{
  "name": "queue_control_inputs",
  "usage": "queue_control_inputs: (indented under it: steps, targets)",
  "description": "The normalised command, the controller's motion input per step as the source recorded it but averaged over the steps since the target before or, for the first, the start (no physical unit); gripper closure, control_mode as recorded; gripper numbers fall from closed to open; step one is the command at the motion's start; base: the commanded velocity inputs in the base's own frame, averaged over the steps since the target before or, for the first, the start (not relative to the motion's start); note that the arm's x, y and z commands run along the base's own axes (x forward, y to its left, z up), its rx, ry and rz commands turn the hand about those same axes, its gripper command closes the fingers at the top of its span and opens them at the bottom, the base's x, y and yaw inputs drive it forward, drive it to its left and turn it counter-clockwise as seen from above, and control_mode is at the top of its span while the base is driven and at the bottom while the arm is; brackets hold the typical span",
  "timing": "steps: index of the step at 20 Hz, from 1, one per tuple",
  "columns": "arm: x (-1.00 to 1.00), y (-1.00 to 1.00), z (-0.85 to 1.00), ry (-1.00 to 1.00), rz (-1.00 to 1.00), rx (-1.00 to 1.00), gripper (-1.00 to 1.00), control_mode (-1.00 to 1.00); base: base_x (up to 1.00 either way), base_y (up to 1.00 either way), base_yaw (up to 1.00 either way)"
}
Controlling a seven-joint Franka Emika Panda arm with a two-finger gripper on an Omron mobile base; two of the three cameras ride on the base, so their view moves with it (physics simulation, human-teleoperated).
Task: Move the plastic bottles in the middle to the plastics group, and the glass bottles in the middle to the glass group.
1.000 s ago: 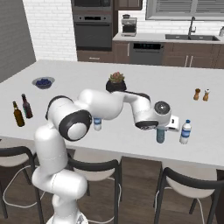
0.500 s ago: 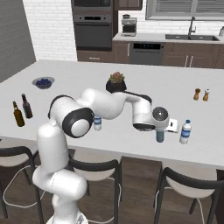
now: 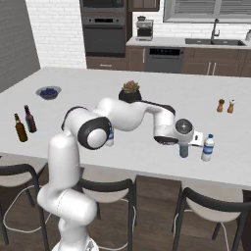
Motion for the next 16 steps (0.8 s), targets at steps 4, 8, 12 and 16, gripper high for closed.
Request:
queue_control_inputs:
  steps: [4,8,12,16]
  targets:
    - [0.0,-0.3,0.0,0.0,0.0,0.0,1.0,-1.0,0.0,0.0,0.0]
    - [0.01,-0.08,-0.01,0.0,0.0,0.0,1.0,-1.0,0.0,0.0,0.0]
    - [0.0,0.0,-0.21,0.0,0.0,0.0,1.0,-1.0,0.0,0.0,0.0]
    - [0.0,0.0,-0.44,0.0,0.0,0.0,1.0,-1.0,0.0,0.0,0.0]
